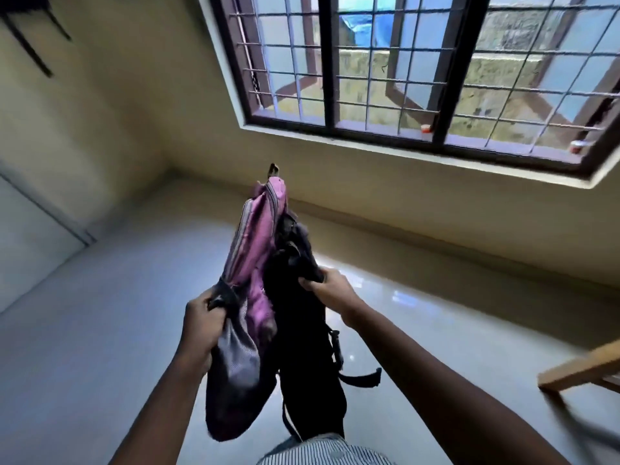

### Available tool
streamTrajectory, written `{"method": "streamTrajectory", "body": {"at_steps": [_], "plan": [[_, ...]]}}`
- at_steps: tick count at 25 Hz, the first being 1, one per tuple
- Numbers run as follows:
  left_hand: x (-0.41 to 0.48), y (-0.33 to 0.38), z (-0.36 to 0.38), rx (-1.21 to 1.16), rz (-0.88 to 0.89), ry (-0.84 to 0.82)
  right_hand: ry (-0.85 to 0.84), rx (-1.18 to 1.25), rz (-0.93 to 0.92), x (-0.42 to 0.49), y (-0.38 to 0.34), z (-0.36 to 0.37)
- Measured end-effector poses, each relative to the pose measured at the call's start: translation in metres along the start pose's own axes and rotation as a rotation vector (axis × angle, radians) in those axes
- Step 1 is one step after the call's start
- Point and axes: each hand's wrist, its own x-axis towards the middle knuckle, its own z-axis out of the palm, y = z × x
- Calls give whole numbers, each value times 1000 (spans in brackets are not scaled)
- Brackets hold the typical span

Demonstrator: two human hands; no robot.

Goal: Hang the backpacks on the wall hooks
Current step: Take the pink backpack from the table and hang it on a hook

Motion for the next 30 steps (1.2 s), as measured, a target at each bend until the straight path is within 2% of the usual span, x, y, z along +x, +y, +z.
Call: {"method": "streamTrajectory", "body": {"at_steps": [6,12,16,21,25,30], "plan": [[74,-6,-85,-249,-139,201,-108,-401,-159,93,-75,61],[200,-10,-136,-313,-256,312,-218,-514,-259,246,-133,123],[304,7,-153,-296,-277,338,-317,-682,-326,346,-173,172],[424,21,-175,-294,-299,410,-353,-800,-383,466,-214,227],[525,19,-204,-293,-319,411,-328,-819,-347,560,-239,272],[664,7,-248,-284,-364,340,-157,-794,-192,680,-266,332]]}}
